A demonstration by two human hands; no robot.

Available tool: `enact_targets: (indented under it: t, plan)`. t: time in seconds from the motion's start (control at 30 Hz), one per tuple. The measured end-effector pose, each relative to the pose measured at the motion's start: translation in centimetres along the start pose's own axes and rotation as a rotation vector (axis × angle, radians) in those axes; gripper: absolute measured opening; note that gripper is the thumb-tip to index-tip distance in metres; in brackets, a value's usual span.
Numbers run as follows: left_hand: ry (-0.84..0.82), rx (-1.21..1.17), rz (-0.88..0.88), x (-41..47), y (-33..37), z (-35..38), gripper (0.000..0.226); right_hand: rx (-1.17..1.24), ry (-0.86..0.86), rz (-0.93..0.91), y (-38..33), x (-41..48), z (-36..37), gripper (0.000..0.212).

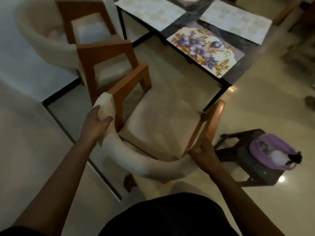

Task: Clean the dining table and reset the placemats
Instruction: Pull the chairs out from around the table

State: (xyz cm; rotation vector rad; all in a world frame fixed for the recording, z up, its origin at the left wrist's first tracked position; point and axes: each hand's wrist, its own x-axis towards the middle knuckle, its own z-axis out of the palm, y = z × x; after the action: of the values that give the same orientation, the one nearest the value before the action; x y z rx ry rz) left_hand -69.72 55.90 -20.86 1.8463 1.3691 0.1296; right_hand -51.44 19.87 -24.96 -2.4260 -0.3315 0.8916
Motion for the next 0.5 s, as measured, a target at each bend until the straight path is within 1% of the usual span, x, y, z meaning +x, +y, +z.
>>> enact_targets:
  t: [0.07,0.13,0.2,0.23,0.33,0.4,0.43,0.5]
  plan:
    - [-0.068,0.082,-0.014,3.2,-1.0,-0.5,0.092,0.043,0.101,0.101,-1.1,-1.3,1.3,0.104]
    - [-0.131,0.132,-0.03,5.2,-1.9,-0.6,0.101,0.116,0.182,0.215,-1.2,-2.3,2.8,0.103]
    - [-0.156,0.179,-0.02,6.7,-2.8,-0.4,0.107,0.242,0.222,0.3,-1.1,-2.9,3.7,0.106]
    - [-0.159,0.189,-0.047,7.5,-2.8,-0.6,0.108,0.281,0.24,0.321,-1.1,-2.8,4.0,0.107]
    - [-0.188,0.196,-0.117,9.9,-2.9,-0.8,0.107,0.334,0.317,0.369,-1.0,-2.3,4.7,0.108]
    - [-0.189,0.232,-0.141,11.3,-2.5,-0.7,0.104,0.375,0.335,0.419,-1.1,-1.6,4.5,0.105]
    - [-0.187,0.263,-0.131,11.7,-2.1,-0.5,0.101,0.407,0.336,0.447,-1.1,-1.2,4.4,0.102]
    - [-0.182,0.326,-0.098,12.3,-1.9,0.0,0.093,0.449,0.335,0.496,-0.8,-0.4,4.2,0.086]
